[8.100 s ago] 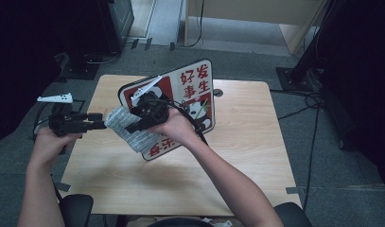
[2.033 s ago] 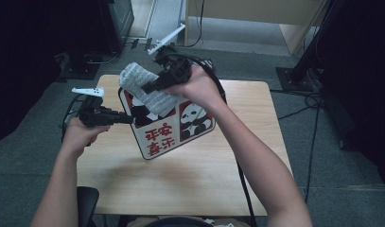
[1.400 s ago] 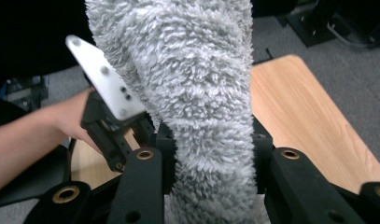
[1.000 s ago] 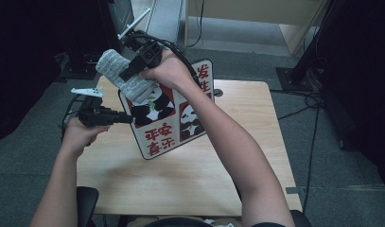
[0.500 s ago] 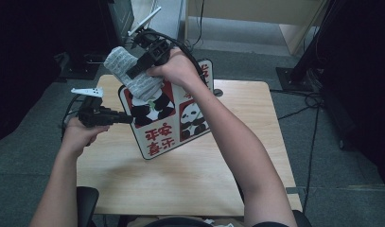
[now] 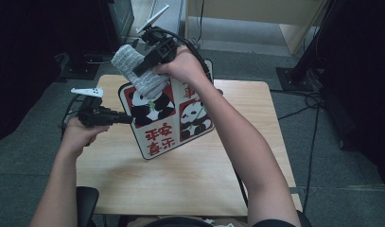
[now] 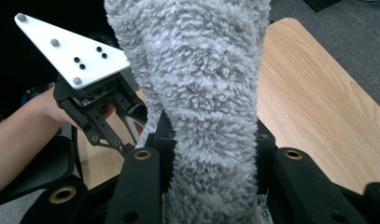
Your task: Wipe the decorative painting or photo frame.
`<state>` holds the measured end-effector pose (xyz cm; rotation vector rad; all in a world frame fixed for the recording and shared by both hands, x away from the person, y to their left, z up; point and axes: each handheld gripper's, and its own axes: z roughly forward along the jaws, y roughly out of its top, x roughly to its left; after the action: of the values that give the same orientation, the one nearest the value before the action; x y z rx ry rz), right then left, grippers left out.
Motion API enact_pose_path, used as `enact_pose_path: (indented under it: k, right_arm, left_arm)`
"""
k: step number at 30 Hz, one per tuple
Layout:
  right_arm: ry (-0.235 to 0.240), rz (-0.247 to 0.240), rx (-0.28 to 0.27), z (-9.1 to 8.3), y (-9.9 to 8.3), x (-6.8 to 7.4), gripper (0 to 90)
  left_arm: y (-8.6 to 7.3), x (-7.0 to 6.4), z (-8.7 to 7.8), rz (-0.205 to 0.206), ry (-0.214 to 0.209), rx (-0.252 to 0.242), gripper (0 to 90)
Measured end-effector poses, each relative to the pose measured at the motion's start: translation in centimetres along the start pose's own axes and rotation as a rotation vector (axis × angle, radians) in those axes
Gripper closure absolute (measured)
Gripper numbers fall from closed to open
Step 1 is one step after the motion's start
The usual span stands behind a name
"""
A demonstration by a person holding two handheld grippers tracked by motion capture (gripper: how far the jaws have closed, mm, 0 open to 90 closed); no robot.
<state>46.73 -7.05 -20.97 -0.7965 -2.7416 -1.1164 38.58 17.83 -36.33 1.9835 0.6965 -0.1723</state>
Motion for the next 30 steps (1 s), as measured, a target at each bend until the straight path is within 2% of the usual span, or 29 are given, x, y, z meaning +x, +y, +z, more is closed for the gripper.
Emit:
enact_pose_path:
  k: [25,30]
  right_arm:
    - [0.009,0.044,-0.049,-1.3,-1.7,-2.1,65.1]
    - [-0.002,0.05,-0.052,-1.7,-2.0,-2.4,64.9]
  left_arm:
    - [-0.1,0.0,-0.1,-0.004,0.0,0.0,76.6]
    - [-0.1,0.0,-0.1,-0.006,-0.001,-0.001,76.6]
